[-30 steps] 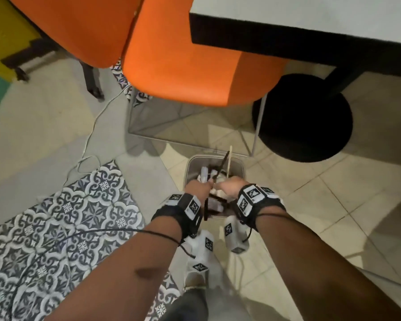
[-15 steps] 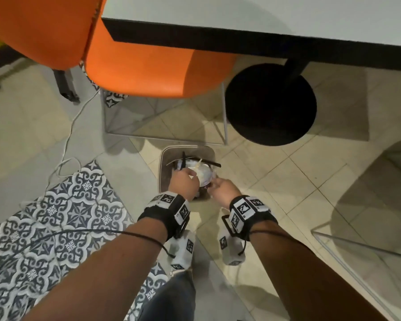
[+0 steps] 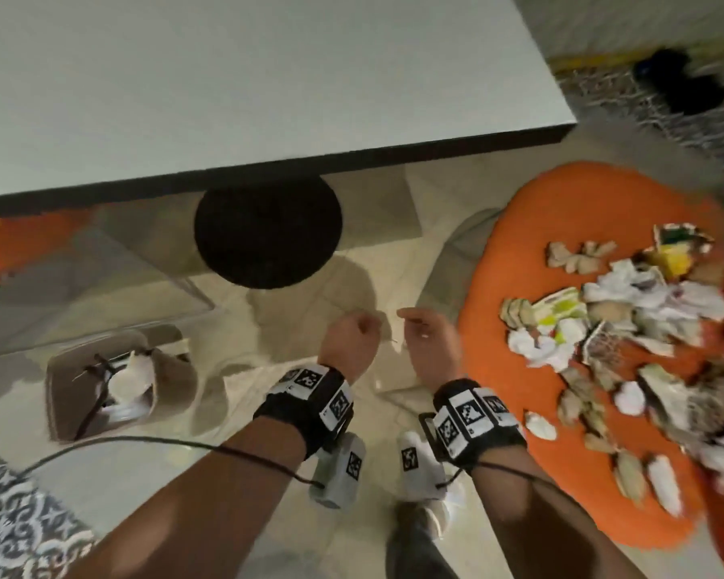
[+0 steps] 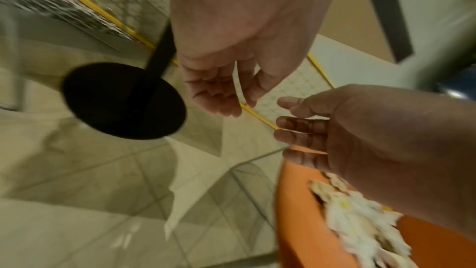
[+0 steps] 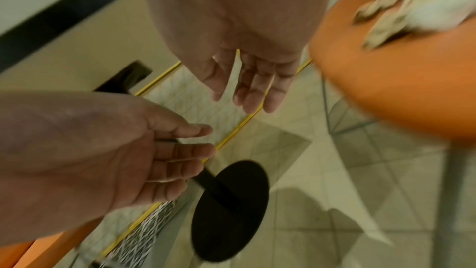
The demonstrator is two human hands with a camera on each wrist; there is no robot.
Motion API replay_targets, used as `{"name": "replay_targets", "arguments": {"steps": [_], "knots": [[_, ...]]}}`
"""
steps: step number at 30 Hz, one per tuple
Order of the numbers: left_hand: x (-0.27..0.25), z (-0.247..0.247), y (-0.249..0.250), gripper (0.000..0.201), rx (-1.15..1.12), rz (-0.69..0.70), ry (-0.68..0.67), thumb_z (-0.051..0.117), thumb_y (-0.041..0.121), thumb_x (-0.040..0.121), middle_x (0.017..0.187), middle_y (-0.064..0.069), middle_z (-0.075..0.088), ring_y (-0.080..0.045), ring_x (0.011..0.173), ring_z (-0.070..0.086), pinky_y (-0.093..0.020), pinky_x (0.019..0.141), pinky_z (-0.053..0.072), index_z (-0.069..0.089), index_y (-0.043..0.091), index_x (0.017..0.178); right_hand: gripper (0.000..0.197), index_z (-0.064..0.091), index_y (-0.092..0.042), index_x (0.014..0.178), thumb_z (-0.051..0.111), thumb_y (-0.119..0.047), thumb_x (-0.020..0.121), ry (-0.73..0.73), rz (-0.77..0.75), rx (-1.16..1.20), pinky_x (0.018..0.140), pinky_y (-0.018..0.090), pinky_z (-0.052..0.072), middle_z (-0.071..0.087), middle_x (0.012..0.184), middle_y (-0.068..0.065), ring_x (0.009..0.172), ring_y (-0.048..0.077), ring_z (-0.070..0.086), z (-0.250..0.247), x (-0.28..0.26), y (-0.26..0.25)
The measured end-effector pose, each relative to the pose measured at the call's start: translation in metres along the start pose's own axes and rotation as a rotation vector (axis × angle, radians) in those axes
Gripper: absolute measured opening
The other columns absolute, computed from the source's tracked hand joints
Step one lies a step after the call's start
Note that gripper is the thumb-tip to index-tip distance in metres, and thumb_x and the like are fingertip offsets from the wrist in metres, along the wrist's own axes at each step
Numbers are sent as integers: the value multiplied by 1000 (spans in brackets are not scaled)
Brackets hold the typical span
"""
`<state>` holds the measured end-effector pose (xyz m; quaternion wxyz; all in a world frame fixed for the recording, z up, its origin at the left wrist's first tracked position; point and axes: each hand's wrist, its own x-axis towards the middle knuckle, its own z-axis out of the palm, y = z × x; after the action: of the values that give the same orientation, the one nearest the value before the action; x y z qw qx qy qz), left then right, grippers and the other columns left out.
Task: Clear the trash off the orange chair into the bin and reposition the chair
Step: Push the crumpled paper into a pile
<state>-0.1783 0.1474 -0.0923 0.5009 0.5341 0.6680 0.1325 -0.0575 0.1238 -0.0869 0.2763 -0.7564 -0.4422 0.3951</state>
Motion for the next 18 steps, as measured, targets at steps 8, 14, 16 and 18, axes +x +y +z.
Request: {"name": "replay_targets", "arguments": {"steps": [8,14,16,18], "knots": [[-2,172,145,27,159,78,-103,48,23,93,108,-16,66,-32,101,61,-33,85,47,65,5,104,24,70,-21,100,52,-12,88,189,164,-49,74,26,46,71,103,6,88,16,62,-216,16,106],[14,217,161,65,416,164,-105,61,52,78,136,-15,40,-36,128,39,-45,107,34,49,12,128,46,57,-21,122,57,-49,86,159,458,-303,90,38,49,56,123,11,112,30,55,-266,-3,175],[27,228,149,92,581,171,-206,55,75,64,147,-11,23,-37,137,22,-53,110,28,37,25,138,65,48,-21,131,56,-62,81,160,599,-312,98,44,45,46,130,13,119,34,47,-264,-18,195],[30,238,136,95,654,173,-290,57,77,62,153,-6,12,-33,142,13,-53,113,24,32,30,141,72,38,-24,137,56,-63,80,146,722,-226,103,47,39,39,134,15,124,36,40,-259,-36,206]]}}
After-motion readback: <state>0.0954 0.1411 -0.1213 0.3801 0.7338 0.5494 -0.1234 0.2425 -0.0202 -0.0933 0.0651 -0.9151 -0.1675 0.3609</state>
